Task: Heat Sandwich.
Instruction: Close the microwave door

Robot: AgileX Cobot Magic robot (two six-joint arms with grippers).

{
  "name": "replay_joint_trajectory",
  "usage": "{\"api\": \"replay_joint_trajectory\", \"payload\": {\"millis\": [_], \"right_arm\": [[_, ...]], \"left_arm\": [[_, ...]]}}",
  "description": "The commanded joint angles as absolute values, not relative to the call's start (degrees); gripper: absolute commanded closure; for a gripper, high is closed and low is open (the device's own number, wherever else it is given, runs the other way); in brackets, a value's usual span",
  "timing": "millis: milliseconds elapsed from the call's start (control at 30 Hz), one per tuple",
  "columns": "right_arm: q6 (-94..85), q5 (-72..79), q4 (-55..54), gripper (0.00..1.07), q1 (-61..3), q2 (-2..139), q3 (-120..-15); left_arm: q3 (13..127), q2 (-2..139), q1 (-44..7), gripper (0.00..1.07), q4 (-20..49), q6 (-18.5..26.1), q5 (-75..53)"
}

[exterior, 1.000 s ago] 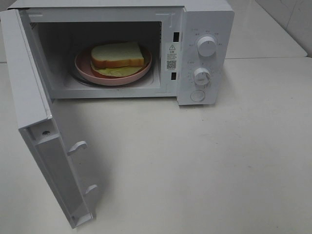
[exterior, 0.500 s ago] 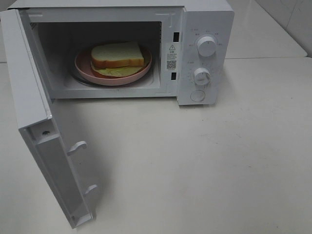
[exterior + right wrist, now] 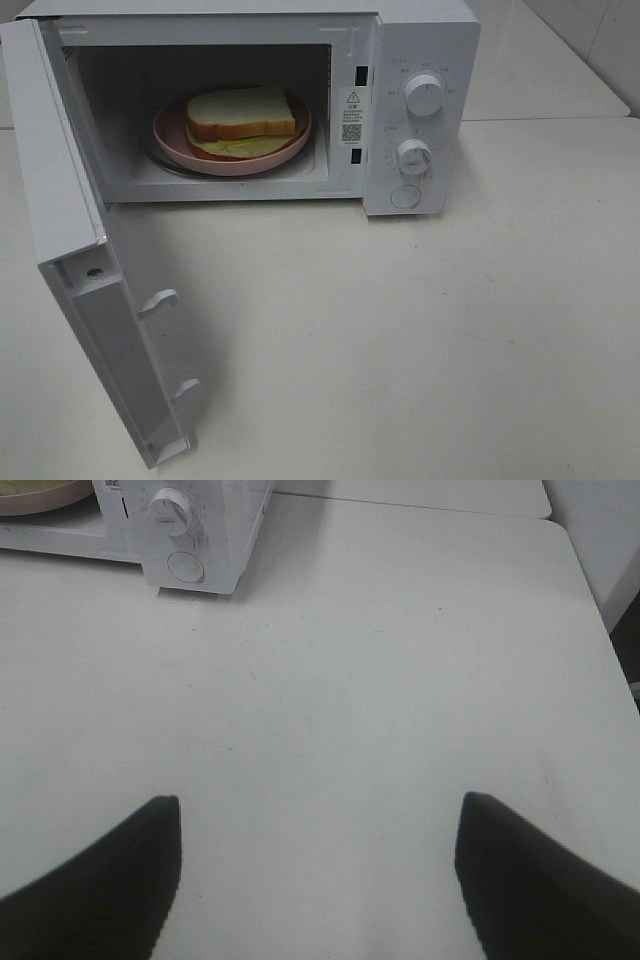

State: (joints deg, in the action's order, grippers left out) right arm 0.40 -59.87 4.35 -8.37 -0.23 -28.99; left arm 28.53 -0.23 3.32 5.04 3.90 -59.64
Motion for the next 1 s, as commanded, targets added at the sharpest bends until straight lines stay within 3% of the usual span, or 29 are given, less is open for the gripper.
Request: {"api": "replay_joint_trajectory", "payload": {"millis": [33,1000], "right_arm": [[0.3,-59.2,4.2,0.33,-8.0,-1.7,-28.9],[0.3,-59.2,4.2,0.33,-8.0,-1.7,-28.9]], "left_arm": [[28.3,-1.4,3.4,0.09,5.0,3.7,-59.4],[28.8,-1.3,3.4,0.09,5.2,3.5,-58.8]]}}
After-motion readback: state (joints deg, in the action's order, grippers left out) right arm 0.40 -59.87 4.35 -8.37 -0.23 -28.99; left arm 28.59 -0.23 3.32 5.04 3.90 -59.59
